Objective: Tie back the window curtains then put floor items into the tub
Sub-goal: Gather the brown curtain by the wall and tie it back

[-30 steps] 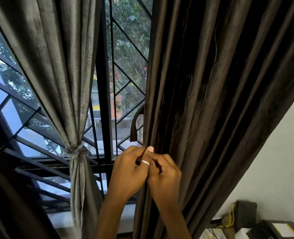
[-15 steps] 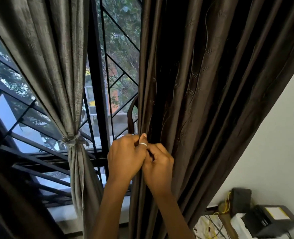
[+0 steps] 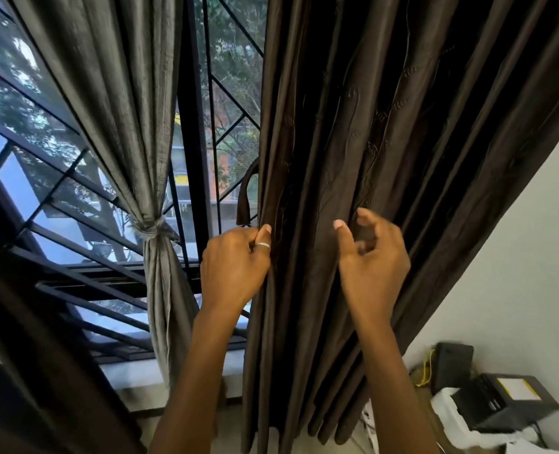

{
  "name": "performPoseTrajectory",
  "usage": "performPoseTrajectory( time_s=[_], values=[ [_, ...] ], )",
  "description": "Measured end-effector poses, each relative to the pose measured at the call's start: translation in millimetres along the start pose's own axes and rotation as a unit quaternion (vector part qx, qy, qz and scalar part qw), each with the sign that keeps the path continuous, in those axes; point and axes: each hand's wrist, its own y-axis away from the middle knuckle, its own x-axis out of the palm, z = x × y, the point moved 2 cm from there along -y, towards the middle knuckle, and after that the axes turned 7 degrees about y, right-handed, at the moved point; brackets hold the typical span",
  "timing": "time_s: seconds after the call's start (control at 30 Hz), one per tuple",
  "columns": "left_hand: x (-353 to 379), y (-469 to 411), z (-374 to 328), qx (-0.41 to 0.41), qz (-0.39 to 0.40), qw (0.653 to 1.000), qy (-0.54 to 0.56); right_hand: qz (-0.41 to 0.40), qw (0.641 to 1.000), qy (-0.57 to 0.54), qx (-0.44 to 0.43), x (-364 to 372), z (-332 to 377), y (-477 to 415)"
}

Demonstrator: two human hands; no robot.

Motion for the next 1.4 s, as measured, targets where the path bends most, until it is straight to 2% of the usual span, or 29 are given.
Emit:
performPoseTrajectory(
  time_s=[0.07, 0.2, 0.43, 0.6, 0.7, 0.9, 1.07, 1.23, 1.4],
  values=[
    [0, -1, 3, 0.003, 0.004, 1.0, 0.012, 0.039, 0.999, 0.028, 0.015, 7, -7, -3],
    [-5, -3, 4, 0.016, 0.013, 1.0, 0.017, 0.056, 0.998, 0.02, 0.008, 12, -23, -14],
    [-44, -25, 34, 0.029, -0.008, 0.999, -0.029, 0.022, 0.996, 0.064, 0.062, -17, -67, -52],
    [-37, -26, 36, 0.041, -0.017, 0.998, -0.054, 0.033, 0.997, 0.069, 0.02, -12, -53, -33],
    [-18, -20, 31, 0.034, -0.019, 0.999, -0.015, 0.057, 0.997, 0.047, -0.016, 1, -35, -8],
    [22, -20, 9, 0.063, 0.055, 0.996, 0.03, 0.094, 0.991, 0.031, -0.088, 44, 10, 29],
    [25, -23, 12, 0.048, 0.069, 0.993, 0.082, 0.096, 0.993, -0.003, -0.068, 56, 17, 34],
    [23, -10, 11, -0.059, 0.048, 0.97, 0.232, 0.116, 0.99, -0.023, -0.074, 48, 13, 38],
    [19, -1, 9, -0.05, 0.061, 0.967, 0.243, 0.128, 0.988, -0.045, -0.069, 51, 8, 42]
  ],
)
